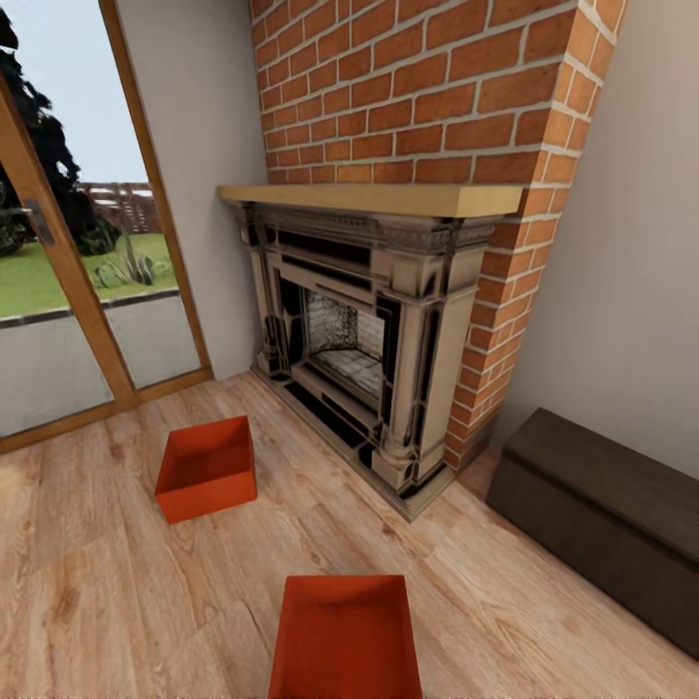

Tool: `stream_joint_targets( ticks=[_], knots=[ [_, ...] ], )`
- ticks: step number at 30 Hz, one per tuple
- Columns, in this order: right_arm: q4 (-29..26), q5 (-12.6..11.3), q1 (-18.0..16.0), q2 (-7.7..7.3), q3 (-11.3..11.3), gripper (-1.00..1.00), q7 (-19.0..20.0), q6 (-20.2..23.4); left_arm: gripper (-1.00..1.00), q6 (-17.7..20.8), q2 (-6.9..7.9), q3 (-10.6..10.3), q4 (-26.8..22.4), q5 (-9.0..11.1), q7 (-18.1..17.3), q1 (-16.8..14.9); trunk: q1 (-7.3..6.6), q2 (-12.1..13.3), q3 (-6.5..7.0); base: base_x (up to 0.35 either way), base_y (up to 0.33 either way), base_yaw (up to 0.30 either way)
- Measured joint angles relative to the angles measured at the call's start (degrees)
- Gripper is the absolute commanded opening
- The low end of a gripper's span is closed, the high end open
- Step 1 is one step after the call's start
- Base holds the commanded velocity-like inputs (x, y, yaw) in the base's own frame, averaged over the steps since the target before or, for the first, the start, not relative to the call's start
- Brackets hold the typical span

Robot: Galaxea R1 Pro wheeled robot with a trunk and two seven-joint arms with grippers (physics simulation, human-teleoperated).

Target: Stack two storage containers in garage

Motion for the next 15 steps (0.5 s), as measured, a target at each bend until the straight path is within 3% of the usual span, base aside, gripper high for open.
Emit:
stream_joint_targets(
  ticks=[15],
  knots=[
    [0.00, 0.00, 0.00, 0.00, 0.00, 1.00, 0.00, 0.02, 1.00, 0.00, 0.02, 0.01, 0.00, 0.00, 0.00, 0.03, 0.00, 0.00, -1.37, 0.000, 0.000, 0.000]
  ],
)
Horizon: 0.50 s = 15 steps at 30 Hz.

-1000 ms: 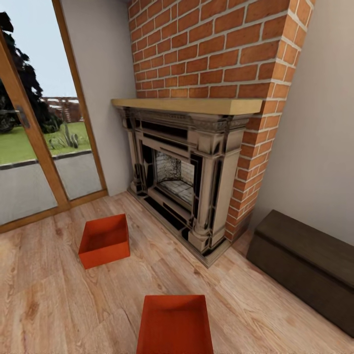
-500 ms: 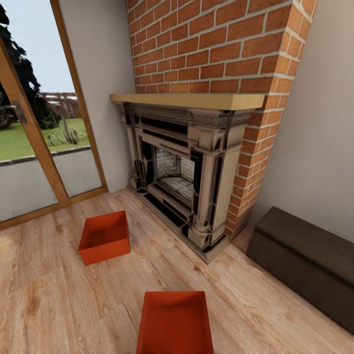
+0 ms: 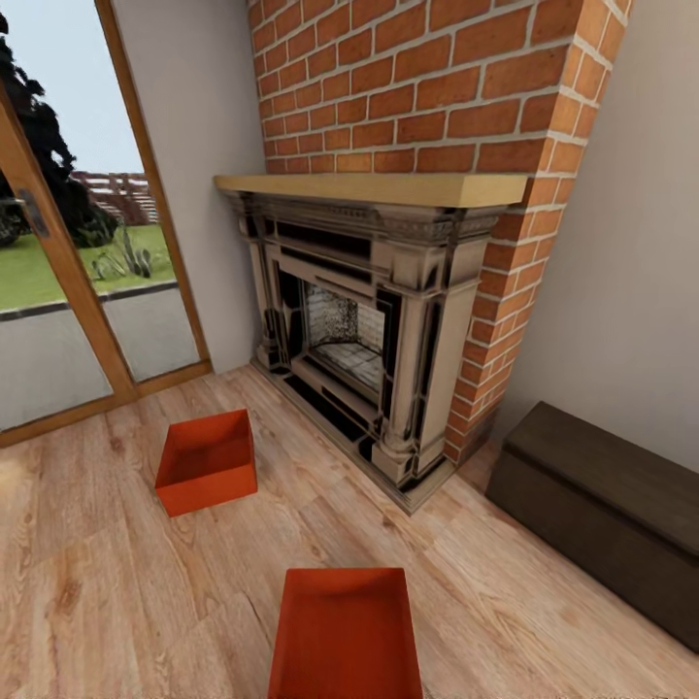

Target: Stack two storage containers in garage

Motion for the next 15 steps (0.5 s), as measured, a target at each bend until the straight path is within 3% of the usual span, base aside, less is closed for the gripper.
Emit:
stream_joint_targets(
  ticks=[15],
  knots=[
    [0.00, 0.00, 0.00, 0.02, 0.00, 1.00, 0.00, 0.00, 1.00, 0.01, -0.01, -0.01, -0.01, 0.00, 0.00, -0.04, 0.00, 0.00, -1.37, 0.000, 0.000, 0.000]
  ],
)
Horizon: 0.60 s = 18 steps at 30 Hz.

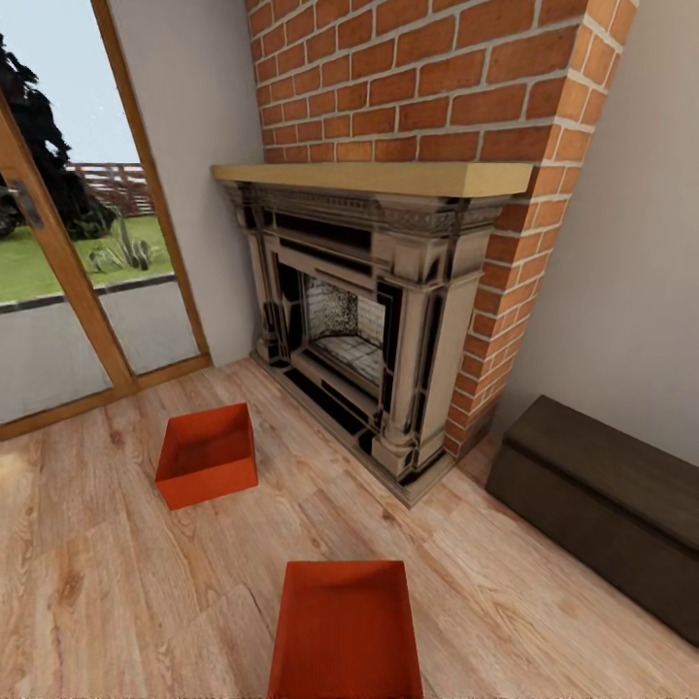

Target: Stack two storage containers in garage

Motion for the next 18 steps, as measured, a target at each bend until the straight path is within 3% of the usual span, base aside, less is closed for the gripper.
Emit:
stream_joint_targets(
  ticks=[18],
  knots=[
    [0.00, 0.00, 0.00, -0.02, 0.00, 1.00, -0.01, -0.02, 1.00, 0.00, -0.01, -0.01, 0.00, 0.00, 0.00, 0.02, 0.00, 0.00, -1.64, 0.000, 0.000, 0.000]
  ],
)
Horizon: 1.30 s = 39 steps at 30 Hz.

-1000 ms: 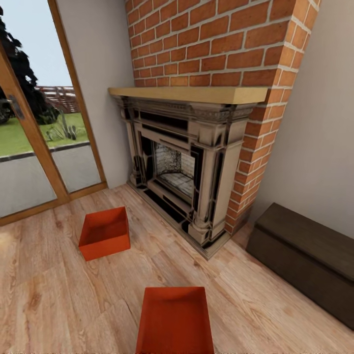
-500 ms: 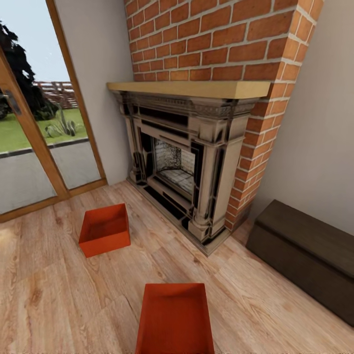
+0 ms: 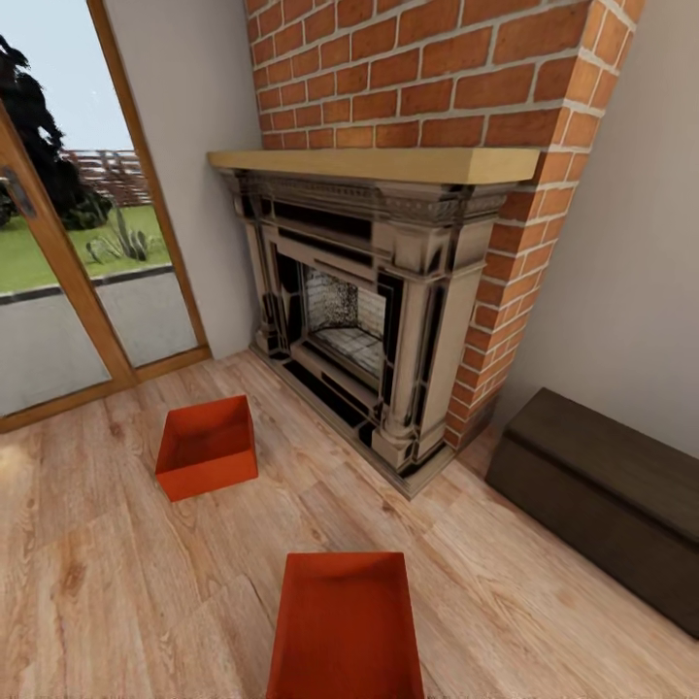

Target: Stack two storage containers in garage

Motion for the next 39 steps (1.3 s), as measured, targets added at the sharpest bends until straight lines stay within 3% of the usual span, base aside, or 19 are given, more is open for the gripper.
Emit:
stream_joint_targets(
  ticks=[10, 39],
  knots=[
    [0.00, 0.00, 0.00, 0.00, 0.00, 1.00, 0.00, -0.02, 1.00, 0.00, 0.00, 0.01, 0.00, 0.00, 0.00, 0.00, 0.01, 0.00, -0.91, -0.164, 0.000, 0.000],
    [0.00, 0.00, 0.00, 0.00, 0.00, 1.00, 0.00, -0.03, 1.00, 0.00, 0.00, 0.01, 0.00, 0.00, 0.00, 0.01, 0.00, 0.00, -3.56, -0.004, 0.000, 0.000]
  ],
)
